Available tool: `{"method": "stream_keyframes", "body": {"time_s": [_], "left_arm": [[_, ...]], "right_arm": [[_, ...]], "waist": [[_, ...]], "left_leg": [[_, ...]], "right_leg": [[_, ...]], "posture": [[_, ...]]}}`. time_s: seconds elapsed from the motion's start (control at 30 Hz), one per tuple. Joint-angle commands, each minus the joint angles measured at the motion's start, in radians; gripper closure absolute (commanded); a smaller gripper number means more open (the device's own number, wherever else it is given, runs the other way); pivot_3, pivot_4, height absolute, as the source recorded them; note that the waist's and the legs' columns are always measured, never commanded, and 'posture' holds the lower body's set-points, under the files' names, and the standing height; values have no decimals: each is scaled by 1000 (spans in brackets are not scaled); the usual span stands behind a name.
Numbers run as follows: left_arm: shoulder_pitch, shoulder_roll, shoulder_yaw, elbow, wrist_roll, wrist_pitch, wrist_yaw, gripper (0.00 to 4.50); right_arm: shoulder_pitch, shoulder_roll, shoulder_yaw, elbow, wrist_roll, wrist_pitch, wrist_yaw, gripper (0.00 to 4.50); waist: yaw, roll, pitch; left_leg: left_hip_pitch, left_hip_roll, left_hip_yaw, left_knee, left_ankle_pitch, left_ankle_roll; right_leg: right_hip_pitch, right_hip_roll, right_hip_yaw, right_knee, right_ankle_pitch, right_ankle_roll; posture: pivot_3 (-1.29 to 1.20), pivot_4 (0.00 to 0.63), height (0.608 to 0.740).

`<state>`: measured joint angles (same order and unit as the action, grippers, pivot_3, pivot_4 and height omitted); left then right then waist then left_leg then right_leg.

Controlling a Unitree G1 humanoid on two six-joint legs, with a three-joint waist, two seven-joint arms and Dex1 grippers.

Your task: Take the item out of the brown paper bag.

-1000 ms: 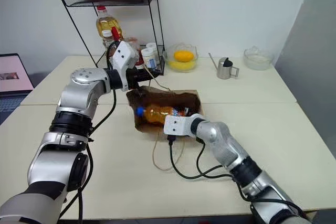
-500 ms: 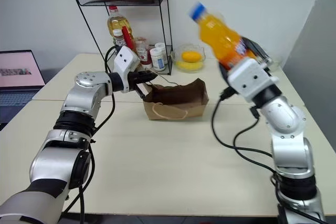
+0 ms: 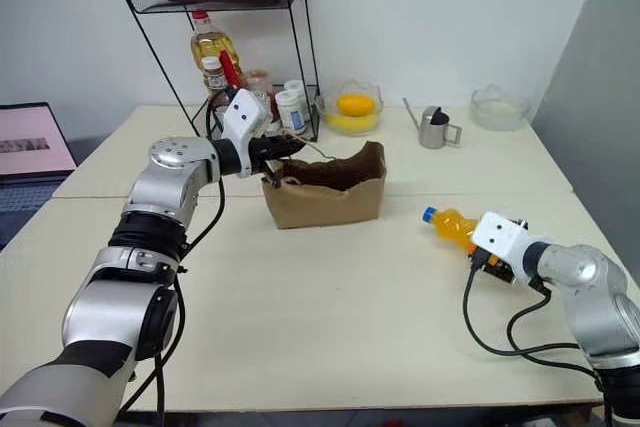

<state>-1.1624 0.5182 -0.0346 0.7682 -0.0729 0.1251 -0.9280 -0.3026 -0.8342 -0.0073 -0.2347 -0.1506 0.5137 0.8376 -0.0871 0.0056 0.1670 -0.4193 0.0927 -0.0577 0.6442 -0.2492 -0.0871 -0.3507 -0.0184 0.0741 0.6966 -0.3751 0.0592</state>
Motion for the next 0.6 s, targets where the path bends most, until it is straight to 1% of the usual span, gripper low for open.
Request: {"method": "stream_keyframes", "body": {"time_s": [0.03,0.07,0.1,0.17,0.27,0.33,0.43,0.5,0.53,0.57,0.6], "left_arm": [[-15,30,18,-29,-4,-13,-10,4500],[-16,39,20,-33,-11,-3,-28,4500],[-18,50,21,-39,-21,10,-54,4078],[-19,87,30,-58,-45,37,-125,3556],[-15,163,55,-87,-78,95,-200,2637],[0,219,74,-107,-87,123,-209,1993],[45,300,134,-130,-105,167,-174,1093],[140,354,204,-197,-123,206,-120,494],[213,368,249,-254,-134,232,-79,183],[285,375,291,-309,-148,257,-45,23],[370,358,343,-388,-164,298,14,23]], "right_arm": [[-16,-17,-27,-17,27,24,1,269],[-21,-18,-24,-15,31,26,-1,82],[-25,-17,-24,-15,35,27,-2,0],[-35,-10,-22,-29,46,38,-7,0],[-41,9,-25,-72,67,68,-20,0],[-42,34,-37,-103,89,96,-42,0],[-32,95,-71,-169,126,144,-91,0],[-27,156,-109,-233,158,195,-140,0],[-22,192,-126,-263,161,208,-181,0],[-16,229,-135,-293,154,212,-225,0],[-5,278,-153,-319,158,196,-273,0]], "waist": [[2,0,0],[3,0,0],[3,0,0],[1,0,0],[-3,0,0],[-7,0,0],[-10,0,0],[-11,0,0],[-12,0,0],[-13,0,0],[-12,0,0]], "left_leg": [[0,0,0,0,0,0],[0,0,0,0,0,0],[0,0,0,0,0,0],[0,0,0,0,0,0],[0,0,0,0,0,0],[0,1,0,0,0,0],[1,1,0,0,0,0],[1,2,-1,0,0,0],[2,2,-1,0,0,0],[2,2,-1,0,0,0],[3,3,-1,-1,0,0]], "right_leg": [[0,0,0,0,0,0],[0,0,0,0,0,0],[0,0,-1,0,0,0],[0,0,-1,0,0,0],[0,0,-1,0,0,0],[-1,0,-1,0,0,0],[-1,0,-1,1,0,0],[0,0,-2,1,0,0],[0,0,-2,1,0,0],[0,0,-2,1,0,0],[0,0,-3,1,0,0]], "posture": [[0,150,740],[0,150,740],[0,150,740],[0,150,740],[0,150,740],[0,150,740],[0,150,740],[0,150,740],[0,150,740],[0,150,740],[0,150,740]]}}
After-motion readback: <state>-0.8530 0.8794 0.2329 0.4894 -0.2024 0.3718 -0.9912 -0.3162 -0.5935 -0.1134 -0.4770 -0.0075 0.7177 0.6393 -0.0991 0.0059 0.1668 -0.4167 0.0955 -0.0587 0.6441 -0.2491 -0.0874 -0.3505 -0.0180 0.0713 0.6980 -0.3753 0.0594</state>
